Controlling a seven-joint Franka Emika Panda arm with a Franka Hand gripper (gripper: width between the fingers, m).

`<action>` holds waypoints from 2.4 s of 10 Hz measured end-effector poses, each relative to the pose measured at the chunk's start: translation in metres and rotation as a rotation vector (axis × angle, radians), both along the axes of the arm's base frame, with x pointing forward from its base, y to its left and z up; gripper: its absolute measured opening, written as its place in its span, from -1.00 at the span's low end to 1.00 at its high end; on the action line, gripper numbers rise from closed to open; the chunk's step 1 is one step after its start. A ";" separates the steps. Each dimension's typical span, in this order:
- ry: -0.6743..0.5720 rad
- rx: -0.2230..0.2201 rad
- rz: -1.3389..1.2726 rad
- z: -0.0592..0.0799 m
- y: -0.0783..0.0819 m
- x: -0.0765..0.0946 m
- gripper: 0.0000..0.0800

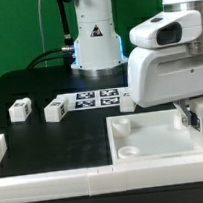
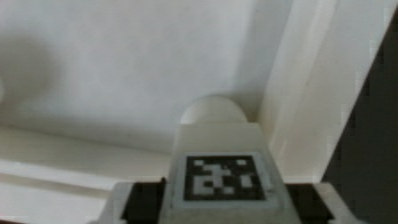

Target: Assemble one leg

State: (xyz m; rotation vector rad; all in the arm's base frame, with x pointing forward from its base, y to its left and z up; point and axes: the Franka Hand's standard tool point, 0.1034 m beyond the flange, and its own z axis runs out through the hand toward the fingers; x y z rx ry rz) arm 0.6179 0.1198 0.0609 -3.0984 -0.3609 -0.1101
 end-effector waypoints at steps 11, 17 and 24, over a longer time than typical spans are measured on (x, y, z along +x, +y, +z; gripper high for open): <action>-0.002 0.117 -1.233 -0.003 0.008 0.000 -0.28; 0.010 0.138 -1.338 -0.002 0.010 0.001 0.53; -0.017 0.022 -0.429 -0.004 0.012 -0.003 0.62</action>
Offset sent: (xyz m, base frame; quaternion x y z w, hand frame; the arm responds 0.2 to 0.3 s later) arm 0.0020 -0.0057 0.0013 -0.0209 0.0099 0.3362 0.9415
